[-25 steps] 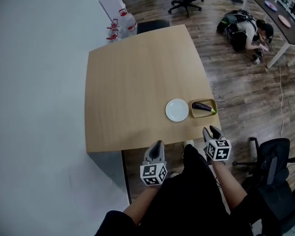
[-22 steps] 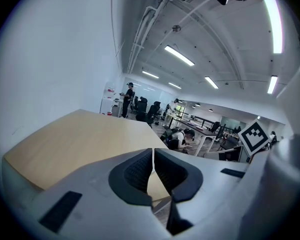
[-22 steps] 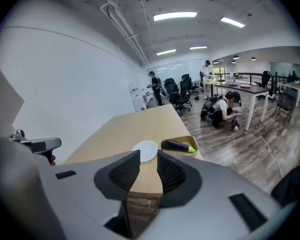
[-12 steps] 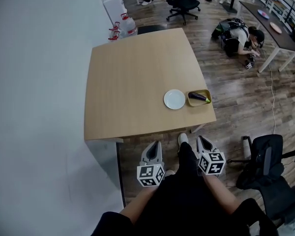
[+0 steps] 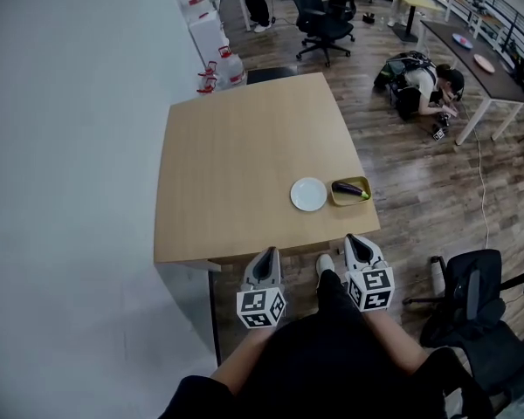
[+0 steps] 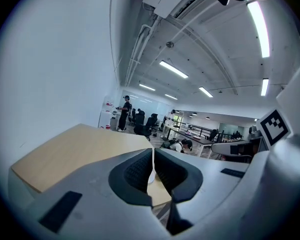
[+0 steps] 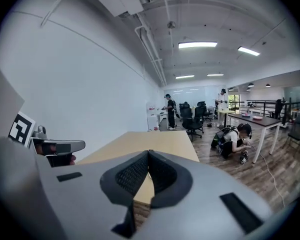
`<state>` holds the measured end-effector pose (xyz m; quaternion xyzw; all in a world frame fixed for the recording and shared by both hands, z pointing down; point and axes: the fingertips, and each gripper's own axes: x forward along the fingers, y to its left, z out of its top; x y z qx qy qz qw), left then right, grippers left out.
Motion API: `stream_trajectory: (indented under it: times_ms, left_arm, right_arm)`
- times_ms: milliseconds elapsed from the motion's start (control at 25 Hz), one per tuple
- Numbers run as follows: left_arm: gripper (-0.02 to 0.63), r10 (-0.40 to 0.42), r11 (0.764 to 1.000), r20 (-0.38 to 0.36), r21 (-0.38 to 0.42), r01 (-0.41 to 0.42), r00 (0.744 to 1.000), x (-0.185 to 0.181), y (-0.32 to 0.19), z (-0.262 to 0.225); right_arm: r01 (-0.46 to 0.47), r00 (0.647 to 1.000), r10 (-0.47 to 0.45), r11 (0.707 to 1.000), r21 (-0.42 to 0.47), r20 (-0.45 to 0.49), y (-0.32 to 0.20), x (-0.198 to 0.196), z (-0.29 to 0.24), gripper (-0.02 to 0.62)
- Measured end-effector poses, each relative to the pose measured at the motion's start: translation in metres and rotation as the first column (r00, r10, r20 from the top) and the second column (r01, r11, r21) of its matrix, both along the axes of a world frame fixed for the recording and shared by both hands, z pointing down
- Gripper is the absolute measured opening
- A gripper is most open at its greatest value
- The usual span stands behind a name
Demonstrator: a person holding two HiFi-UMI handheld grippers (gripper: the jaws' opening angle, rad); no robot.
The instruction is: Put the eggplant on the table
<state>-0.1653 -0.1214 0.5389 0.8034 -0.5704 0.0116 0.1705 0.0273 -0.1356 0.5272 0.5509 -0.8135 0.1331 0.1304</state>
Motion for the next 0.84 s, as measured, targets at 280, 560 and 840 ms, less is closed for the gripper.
stream_trajectory:
  times_ms: [280, 560, 840]
  left_arm:
    - [0.02, -0.002, 0.999, -0.01, 0.033, 0.002, 1.0, 0.0, -0.016, -0.017]
    - [0.02, -0.014, 0.999, -0.005, 0.032, 0.014, 1.0, -0.002, -0.016, -0.015]
    - [0.02, -0.048, 0.999, -0.027, -0.003, 0.048, 0.998, -0.01, -0.018, -0.005]
  right_arm:
    - [-0.004, 1.0, 0.002, 0.999, 0.044, 0.029, -0.009, 0.004, -0.019, 0.06]
    - [0.017, 0.999, -0.017, 0.999, 0.032, 0.03, -0.013, 0.003, -0.013, 0.06]
    - [0.035, 0.998, -0.036, 0.999, 0.012, 0.042, -0.02, 0.0, -0.004, 0.06]
